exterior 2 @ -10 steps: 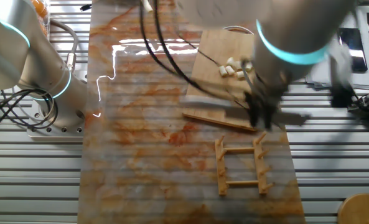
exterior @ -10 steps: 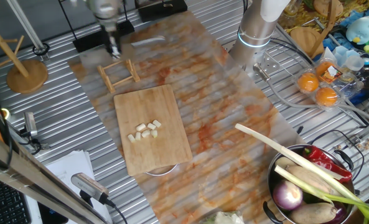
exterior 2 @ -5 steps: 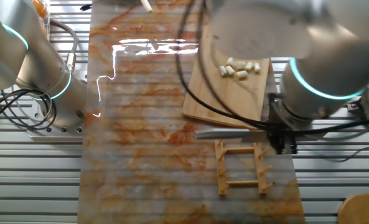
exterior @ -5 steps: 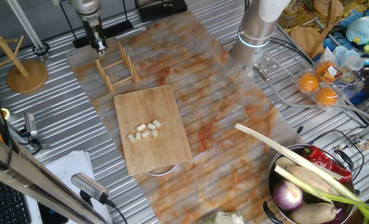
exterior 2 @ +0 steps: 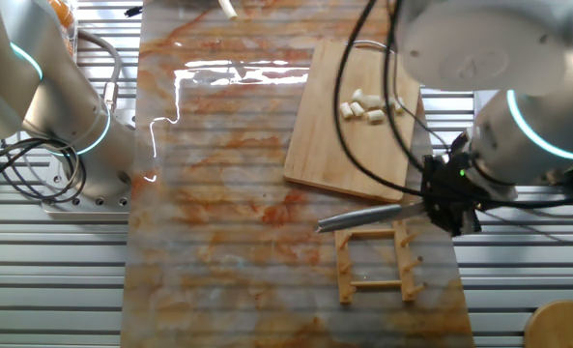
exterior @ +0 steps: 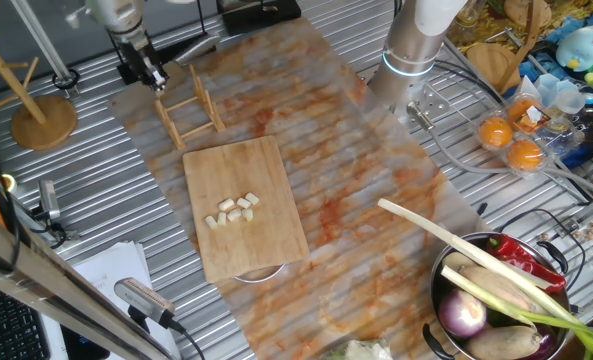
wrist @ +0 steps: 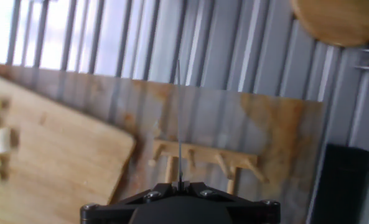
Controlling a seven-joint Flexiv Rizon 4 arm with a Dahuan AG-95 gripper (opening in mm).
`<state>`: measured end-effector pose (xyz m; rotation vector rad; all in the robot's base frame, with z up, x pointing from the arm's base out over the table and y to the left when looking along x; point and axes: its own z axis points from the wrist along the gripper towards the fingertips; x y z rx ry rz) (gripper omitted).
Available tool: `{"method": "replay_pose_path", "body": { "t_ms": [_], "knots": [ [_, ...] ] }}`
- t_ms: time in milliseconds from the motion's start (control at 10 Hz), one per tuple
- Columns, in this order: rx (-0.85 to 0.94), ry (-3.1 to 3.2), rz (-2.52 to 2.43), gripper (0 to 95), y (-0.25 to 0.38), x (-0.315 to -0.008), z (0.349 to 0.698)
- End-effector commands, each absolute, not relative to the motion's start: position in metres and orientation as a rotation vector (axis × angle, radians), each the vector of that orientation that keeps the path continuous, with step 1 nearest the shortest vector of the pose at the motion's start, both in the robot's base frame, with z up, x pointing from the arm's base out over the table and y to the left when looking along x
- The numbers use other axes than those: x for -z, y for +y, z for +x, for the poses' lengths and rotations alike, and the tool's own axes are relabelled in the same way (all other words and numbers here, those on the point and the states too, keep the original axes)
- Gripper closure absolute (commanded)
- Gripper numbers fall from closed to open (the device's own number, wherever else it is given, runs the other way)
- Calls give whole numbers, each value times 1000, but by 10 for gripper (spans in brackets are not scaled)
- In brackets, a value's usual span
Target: Chop the scallions
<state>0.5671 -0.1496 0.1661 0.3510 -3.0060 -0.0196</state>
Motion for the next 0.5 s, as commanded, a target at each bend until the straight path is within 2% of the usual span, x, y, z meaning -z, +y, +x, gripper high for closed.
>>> {"method": "replay_pose_path", "body": {
  "t_ms": [100, 500],
  "knots": [
    [-18, -3050, 168, 950, -147, -159, 553],
    [-43, -3069, 122, 950, -154, -150, 532]
  ]
}}
